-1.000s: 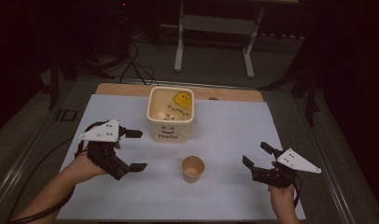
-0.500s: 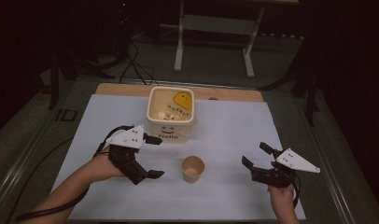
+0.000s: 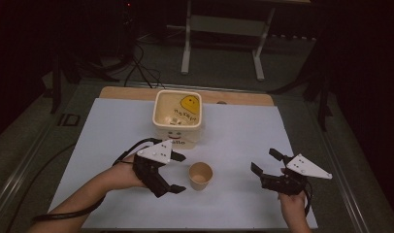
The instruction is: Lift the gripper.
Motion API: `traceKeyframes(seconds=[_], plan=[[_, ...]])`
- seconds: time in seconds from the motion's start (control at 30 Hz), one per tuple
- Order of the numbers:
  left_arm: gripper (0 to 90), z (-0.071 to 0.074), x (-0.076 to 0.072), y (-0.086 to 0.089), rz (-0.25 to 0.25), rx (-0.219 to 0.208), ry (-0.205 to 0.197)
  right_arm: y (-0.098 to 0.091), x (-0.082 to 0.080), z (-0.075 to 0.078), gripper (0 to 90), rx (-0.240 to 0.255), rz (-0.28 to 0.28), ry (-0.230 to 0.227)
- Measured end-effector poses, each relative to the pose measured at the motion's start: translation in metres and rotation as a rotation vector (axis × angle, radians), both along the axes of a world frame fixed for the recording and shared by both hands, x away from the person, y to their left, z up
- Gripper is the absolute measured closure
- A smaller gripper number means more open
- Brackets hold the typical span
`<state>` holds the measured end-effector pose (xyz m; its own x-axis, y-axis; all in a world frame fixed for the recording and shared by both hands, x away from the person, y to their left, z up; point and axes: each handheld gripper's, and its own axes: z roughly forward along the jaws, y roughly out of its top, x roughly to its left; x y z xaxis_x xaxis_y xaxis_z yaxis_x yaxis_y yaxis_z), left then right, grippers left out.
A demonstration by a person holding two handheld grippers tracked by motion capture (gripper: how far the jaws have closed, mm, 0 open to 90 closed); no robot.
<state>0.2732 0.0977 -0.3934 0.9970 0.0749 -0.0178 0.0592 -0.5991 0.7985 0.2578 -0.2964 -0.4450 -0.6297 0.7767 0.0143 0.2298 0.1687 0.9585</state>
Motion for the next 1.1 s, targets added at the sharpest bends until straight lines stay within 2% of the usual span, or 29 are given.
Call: traceKeyframes(seconds=[0.13,0.33,0.57,0.7,0.93,1.1], plan=[[16.1,-0.007,0.001,-0.009,-0.007,0.026,0.002,0.0,0.0,0.0,14.0,0.002,0.0,0.006],[30.6,-0.016,0.001,-0.021,-0.015,0.065,-0.007,0.0,0.001,-0.001,14.0,0.0,0.005,0.007],[42.0,-0.029,0.005,-0.036,-0.017,0.123,-0.035,0.0,0.001,-0.001,14.1,-0.001,0.007,0.01],[50.6,-0.037,0.008,-0.044,-0.034,0.169,-0.033,0.0,0.001,-0.002,14.1,-0.001,0.011,0.016],[63.3,-0.05,0.013,-0.052,-0.063,0.216,-0.044,0.0,0.001,-0.002,14.1,-0.001,0.017,0.018],[66.6,-0.058,0.018,-0.057,-0.069,0.257,-0.05,0.0,0.001,-0.002,14.1,-0.002,0.016,0.02]])
